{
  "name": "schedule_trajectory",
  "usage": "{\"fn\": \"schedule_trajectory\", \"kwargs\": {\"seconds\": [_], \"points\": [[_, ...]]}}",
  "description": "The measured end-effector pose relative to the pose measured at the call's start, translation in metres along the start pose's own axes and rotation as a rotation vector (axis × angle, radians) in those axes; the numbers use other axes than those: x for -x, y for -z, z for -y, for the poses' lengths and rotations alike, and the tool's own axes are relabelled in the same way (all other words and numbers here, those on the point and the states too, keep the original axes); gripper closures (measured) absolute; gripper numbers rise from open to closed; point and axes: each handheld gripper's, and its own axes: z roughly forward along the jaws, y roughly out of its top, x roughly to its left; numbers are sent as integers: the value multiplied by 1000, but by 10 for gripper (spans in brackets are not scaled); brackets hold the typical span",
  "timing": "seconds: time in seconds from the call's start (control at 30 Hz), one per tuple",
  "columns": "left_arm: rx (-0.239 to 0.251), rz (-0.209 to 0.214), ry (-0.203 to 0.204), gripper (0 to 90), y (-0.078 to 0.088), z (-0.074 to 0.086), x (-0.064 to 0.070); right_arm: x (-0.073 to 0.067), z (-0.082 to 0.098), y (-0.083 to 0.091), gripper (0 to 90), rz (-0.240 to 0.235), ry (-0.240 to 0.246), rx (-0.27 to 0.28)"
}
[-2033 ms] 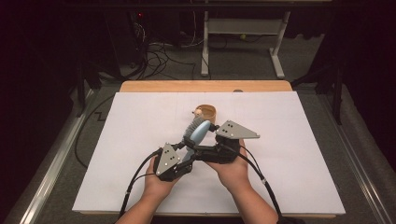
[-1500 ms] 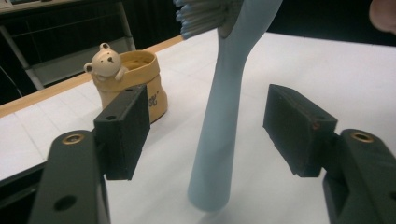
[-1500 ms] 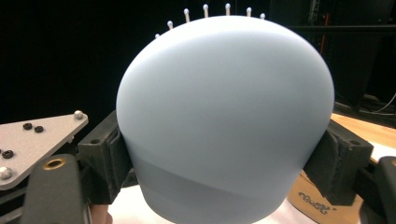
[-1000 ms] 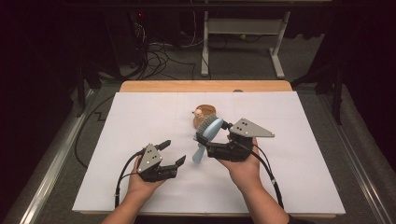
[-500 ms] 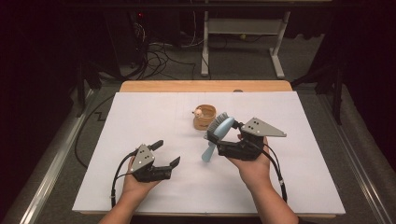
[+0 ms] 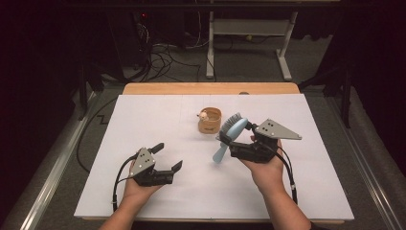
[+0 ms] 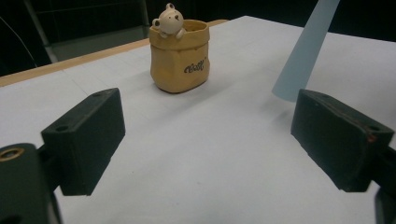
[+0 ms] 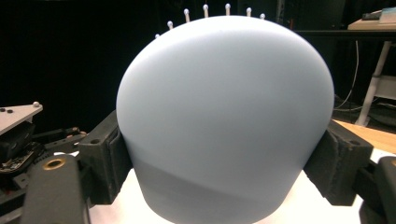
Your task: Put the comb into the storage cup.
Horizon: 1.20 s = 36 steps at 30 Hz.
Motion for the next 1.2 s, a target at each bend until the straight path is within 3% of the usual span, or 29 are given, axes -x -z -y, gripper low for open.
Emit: {"fn": "schedule_trajectory", "kwargs": {"seconds": [0.3, 0.83, 1.2], "points": [[-5, 21, 28, 1, 0, 1, -2, 9, -3, 7, 205, 32, 4, 10], [6, 50, 28, 0, -1, 2, -1, 25, -5, 18, 204, 81, 8, 19], [-12, 44, 25, 0, -2, 3, -2, 34, -6, 21, 204, 120, 15, 20]]}}
